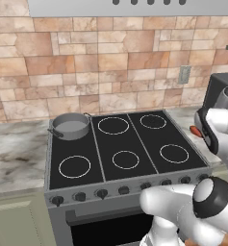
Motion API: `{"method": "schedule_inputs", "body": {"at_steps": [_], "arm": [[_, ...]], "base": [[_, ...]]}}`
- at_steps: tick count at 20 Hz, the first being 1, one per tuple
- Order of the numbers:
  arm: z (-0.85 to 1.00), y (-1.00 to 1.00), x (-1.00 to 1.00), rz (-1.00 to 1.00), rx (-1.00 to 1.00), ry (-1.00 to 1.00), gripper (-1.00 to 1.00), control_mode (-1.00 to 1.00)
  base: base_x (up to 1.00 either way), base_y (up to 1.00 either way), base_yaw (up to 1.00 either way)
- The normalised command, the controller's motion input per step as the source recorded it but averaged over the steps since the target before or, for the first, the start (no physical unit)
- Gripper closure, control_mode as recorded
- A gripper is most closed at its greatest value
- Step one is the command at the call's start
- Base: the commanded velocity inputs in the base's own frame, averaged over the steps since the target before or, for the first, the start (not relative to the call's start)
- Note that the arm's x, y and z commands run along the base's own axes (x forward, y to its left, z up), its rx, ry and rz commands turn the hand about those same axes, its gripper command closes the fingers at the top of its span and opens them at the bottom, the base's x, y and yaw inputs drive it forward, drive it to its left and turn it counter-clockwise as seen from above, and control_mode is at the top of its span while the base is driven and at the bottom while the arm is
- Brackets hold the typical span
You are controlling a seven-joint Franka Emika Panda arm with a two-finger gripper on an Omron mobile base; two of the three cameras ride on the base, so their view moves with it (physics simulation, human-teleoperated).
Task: Turn on the burner for the pot on the stove. Wait thirty seconds for the pot to heat up. Then add the sweet potato to the pot.
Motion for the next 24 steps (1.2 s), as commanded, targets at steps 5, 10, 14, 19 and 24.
{"method": "schedule_inputs", "body": {"at_steps": [5,10,14,19,24], "arm": [[-0.22,0.0,0.22,0.0,0.0,0.08,-1.0,-1.0],[-0.29,-0.07,0.18,0.0,0.01,0.05,-1.0,-1.0],[-0.31,-0.13,0.13,0.0,0.05,0.02,-1.0,-1.0],[-0.26,-0.2,0.14,0.0,0.11,0.0,-1.0,-1.0],[-0.13,-0.17,0.24,0.0,0.08,0.0,-1.0,-1.0]], "base": [[0.0,0.0,0.0],[0.0,0.0,0.0],[0.0,0.0,0.0],[0.0,0.0,0.0],[0.0,0.0,0.0]]}}
